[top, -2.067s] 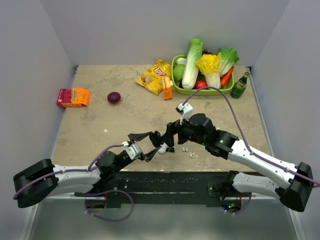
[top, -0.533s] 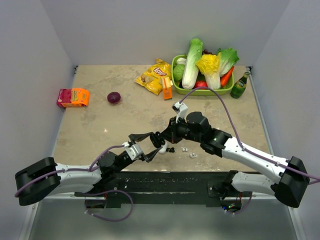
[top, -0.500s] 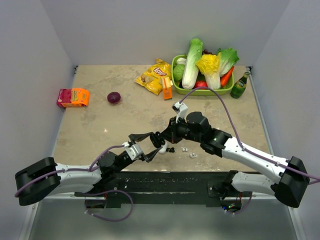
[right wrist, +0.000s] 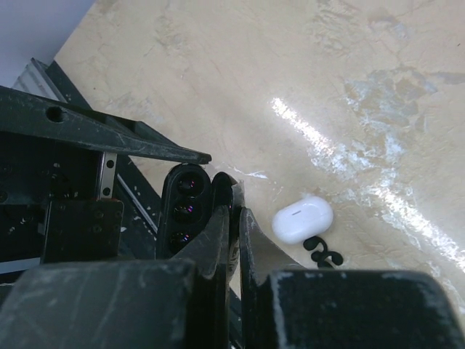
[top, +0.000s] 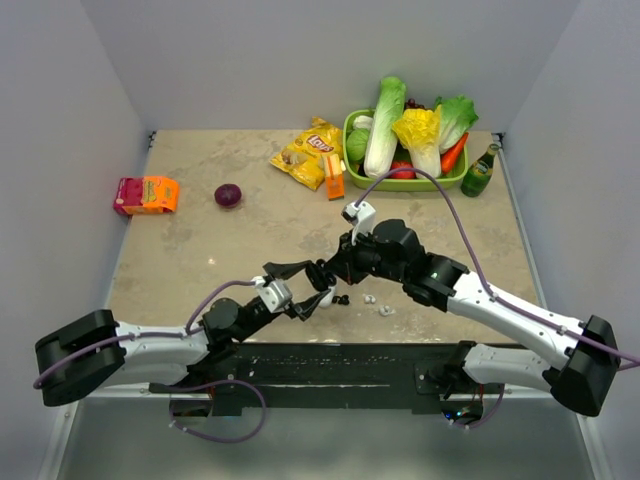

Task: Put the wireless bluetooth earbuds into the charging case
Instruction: Adjust the charging case.

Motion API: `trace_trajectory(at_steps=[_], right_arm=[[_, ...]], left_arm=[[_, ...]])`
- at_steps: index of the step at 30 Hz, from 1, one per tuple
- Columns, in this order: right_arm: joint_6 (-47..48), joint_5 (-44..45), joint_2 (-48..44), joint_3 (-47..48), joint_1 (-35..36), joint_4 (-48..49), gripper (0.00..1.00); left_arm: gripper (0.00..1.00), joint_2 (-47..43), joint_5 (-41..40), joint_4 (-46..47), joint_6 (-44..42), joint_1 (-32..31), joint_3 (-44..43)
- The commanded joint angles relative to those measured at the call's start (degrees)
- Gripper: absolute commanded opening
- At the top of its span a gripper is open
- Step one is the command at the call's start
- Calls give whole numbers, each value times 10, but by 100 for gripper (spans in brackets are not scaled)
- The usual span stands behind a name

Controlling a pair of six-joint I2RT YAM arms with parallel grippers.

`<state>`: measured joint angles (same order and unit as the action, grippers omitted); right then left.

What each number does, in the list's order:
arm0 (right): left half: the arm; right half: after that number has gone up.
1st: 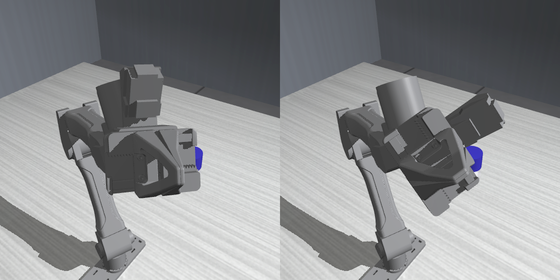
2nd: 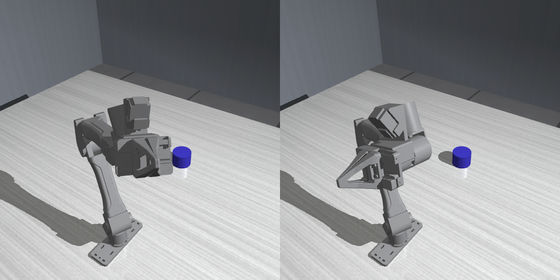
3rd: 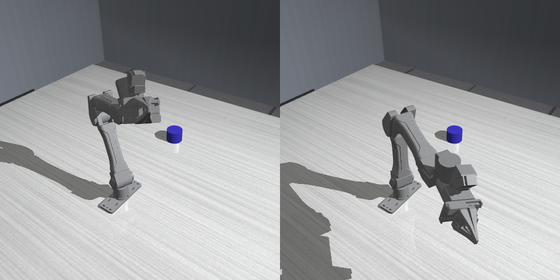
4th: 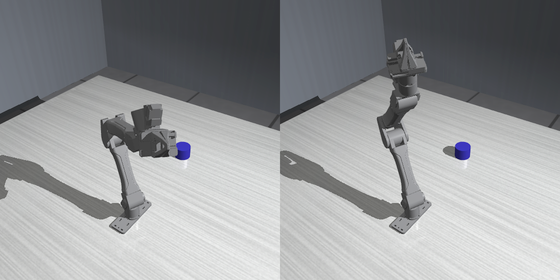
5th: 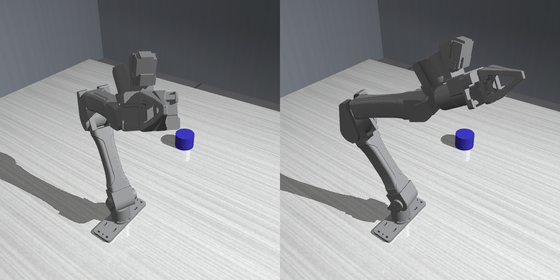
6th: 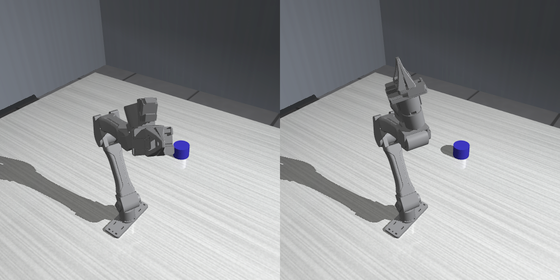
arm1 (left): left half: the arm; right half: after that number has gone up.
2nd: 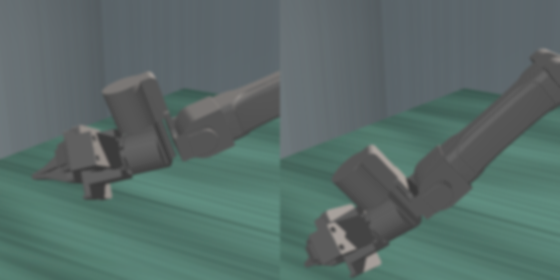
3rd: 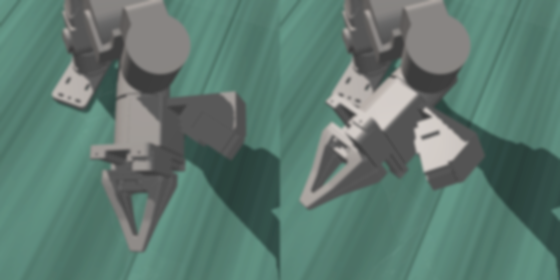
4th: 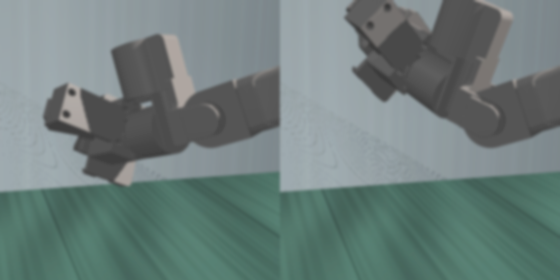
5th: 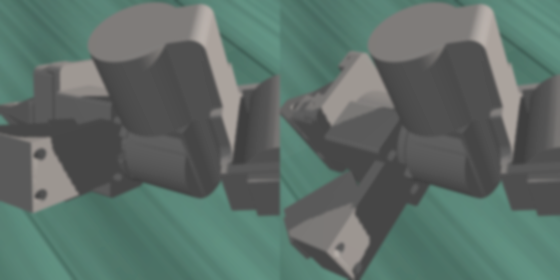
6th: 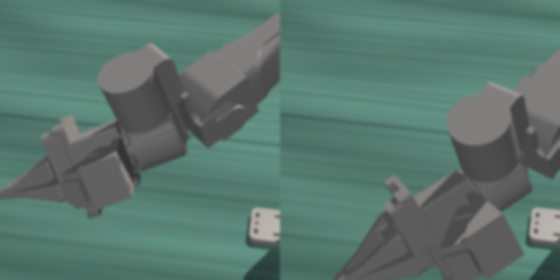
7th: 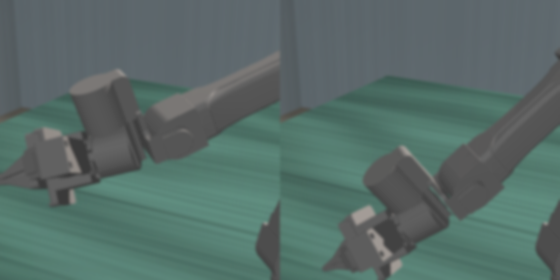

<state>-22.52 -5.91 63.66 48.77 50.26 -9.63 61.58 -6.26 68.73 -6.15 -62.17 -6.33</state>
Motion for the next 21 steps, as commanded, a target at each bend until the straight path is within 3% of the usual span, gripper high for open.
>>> trace_trajectory(at_steps=[1, 7, 8, 9, 21], right_arm=[[70, 38, -26, 43, -3, -40, 0], [79, 42, -28, 54, -1, -56, 0], [80, 42, -28, 55, -2, -56, 0], [81, 42, -29, 55, -2, -58, 0], [90, 58, -37, 56, 2, -68, 0]], left_arm=[[54, 12, -45, -3, 33, 0, -16], [68, 27, -56, -11, 44, 0, -26], [78, 28, -57, -11, 44, 0, -27], [80, 29, -57, -13, 45, 0, -30], [82, 27, -72, -23, 57, 0, -28]])
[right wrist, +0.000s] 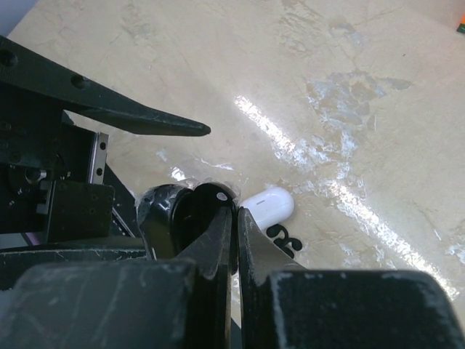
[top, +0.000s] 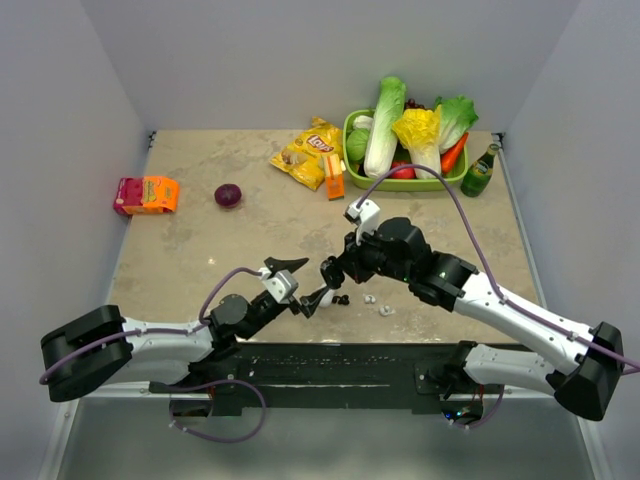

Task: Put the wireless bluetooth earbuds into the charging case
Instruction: Adjust the charging case.

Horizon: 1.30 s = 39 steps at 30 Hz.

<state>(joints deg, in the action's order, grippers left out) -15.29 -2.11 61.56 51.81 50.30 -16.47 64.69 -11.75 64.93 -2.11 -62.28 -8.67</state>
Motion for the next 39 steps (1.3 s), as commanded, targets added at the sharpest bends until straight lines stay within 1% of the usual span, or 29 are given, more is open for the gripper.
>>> trace_trajectory(at_steps=[1, 5, 6, 8, 9, 10, 11, 13, 14, 15, 16, 18, 19, 20, 21, 23, 25, 26, 29, 32, 39], right_arm=[[18, 34, -19, 27, 2, -1, 0], [32, 78, -22, 40, 12, -18, 0], [36, 103, -21, 43, 19, -22, 0], [47, 128, -19, 56, 28, -38, 0], [52, 167, -18, 61, 43, -44, 0], [57, 187, -17, 65, 52, -50, 0], [67, 207, -15, 75, 63, -64, 0], [76, 264, -9, 85, 91, -75, 0], [84, 283, -9, 91, 100, -82, 0], [89, 297, -7, 94, 116, -87, 0], [93, 331, -5, 96, 125, -89, 0], [109, 370, 0, 101, 157, -97, 0], [114, 419, 5, 105, 170, -101, 0], [128, 445, 12, 107, 184, -106, 0], [134, 475, 18, 109, 214, -109, 0], [147, 539, 33, 121, 235, -129, 0], [150, 564, 38, 123, 261, -128, 0], [177, 586, 39, 123, 268, -124, 0], [199, 620, 46, 126, 292, -121, 0], [206, 627, 48, 129, 305, -121, 0], [207, 623, 44, 127, 315, -115, 0]], left_arm=[[82, -7, -18, 12, 17, 1, -3], [83, -29, -23, -7, 50, 1, 5], [83, -42, -21, -16, 64, 1, 4], [84, -57, -17, -61, 81, 1, -6], [84, -73, -7, -78, 97, 1, -11], [85, -82, -1, -115, 105, 1, -15], [86, -90, 7, -132, 113, 1, -26], [92, -114, 26, -179, 140, 2, -35], [93, -120, 30, -192, 149, 3, -42], [98, -133, 31, -208, 166, 4, -48], [100, -140, 35, -234, 172, 5, -51], [100, -155, 49, -257, 191, 8, -57], [100, -160, 50, -262, 201, 10, -59], [100, -164, 52, -269, 210, 12, -61], [100, -170, 59, -275, 218, 16, -62], [100, -171, 102, -276, 218, 25, -65], [100, -162, 131, -275, 218, 30, -77], [100, -156, 158, -277, 218, 38, -82], [100, -127, 203, -282, 214, 57, -108], [100, -102, 240, -284, 212, 76, -131], [100, -75, 239, -265, 186, 80, -153]])
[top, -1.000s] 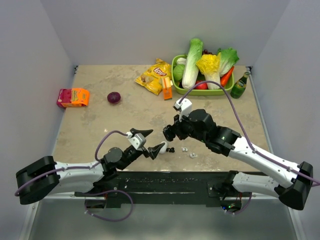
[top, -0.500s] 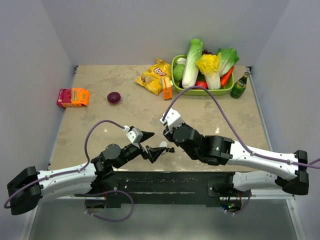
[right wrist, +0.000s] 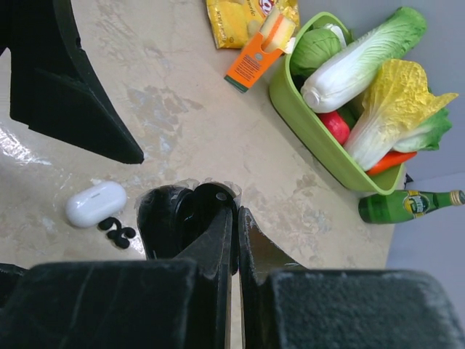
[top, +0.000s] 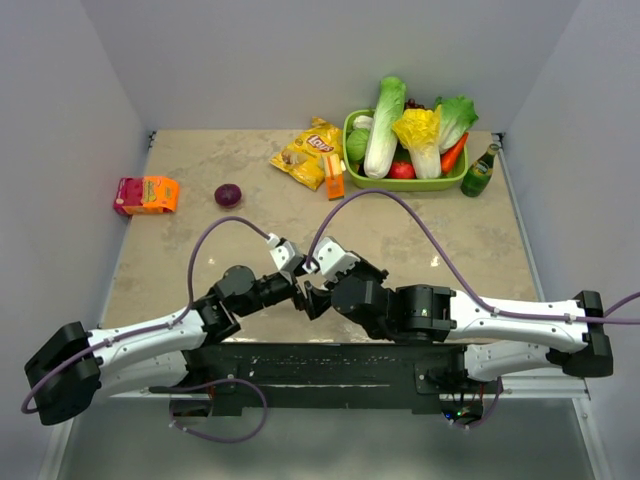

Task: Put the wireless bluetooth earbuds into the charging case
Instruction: Adjust the charging case.

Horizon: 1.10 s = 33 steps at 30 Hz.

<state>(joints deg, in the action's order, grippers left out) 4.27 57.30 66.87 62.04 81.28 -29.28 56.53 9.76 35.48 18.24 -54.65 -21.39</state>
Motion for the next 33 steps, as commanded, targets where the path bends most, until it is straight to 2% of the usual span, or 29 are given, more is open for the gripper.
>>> trace_trajectory(at_steps=[1, 9, 14, 19, 25, 33], right_arm=[[10, 26, -10, 26, 6, 14, 0], [6, -2, -13, 26, 7, 25, 0], [1, -17, -20, 25, 6, 31, 0], [-1, -23, -21, 24, 6, 32, 0], [-3, -28, -16, 23, 7, 33, 0], [-2, -30, -12, 25, 6, 35, 0]], left_arm=[[100, 7, 20, 33, -18, 3, -27], [98, 7, 6, 114, -31, 3, -1], [93, 11, 0, 163, -40, 3, 13], [85, 31, 9, 165, -48, 4, 6], [81, 46, 13, 175, -46, 7, 0], [81, 47, 17, 172, -42, 12, -11]])
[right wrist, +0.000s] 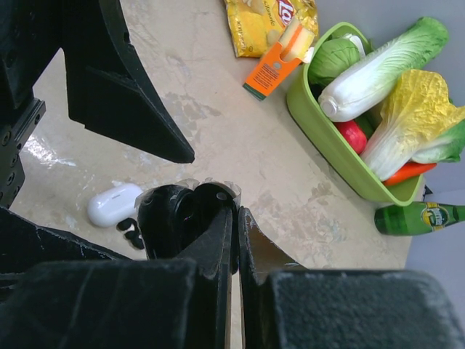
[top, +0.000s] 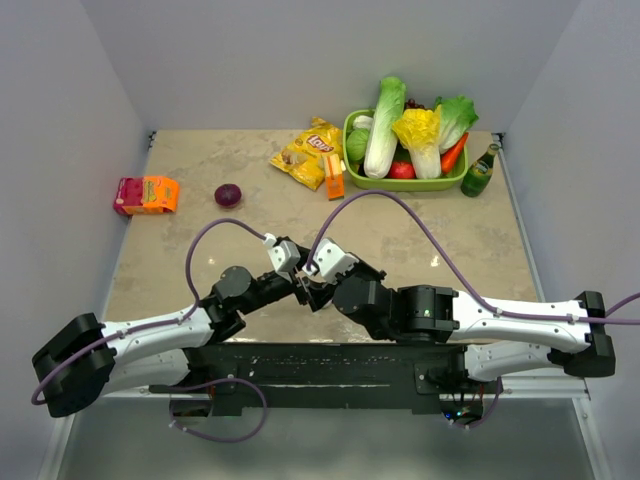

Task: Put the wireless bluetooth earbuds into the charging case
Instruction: Adjust the charging case.

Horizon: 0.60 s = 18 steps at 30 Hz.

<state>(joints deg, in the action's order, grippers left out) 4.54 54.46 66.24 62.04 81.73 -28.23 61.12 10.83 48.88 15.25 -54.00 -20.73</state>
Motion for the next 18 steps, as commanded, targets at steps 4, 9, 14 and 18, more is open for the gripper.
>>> trace_trajectory(at_steps=[4, 9, 14, 18], right_arm=[[-5, -4, -2, 24, 3, 26, 0], [-4, -6, 0, 24, 2, 26, 0], [-1, -8, 4, 25, 3, 30, 0], [-2, -10, 7, 25, 3, 30, 0]], left_arm=[[82, 6, 12, 36, -11, 6, -22], [85, 10, 26, 31, -10, 6, -27], [86, 15, 41, 34, -10, 6, -34], [85, 17, 45, 32, -12, 6, -39]])
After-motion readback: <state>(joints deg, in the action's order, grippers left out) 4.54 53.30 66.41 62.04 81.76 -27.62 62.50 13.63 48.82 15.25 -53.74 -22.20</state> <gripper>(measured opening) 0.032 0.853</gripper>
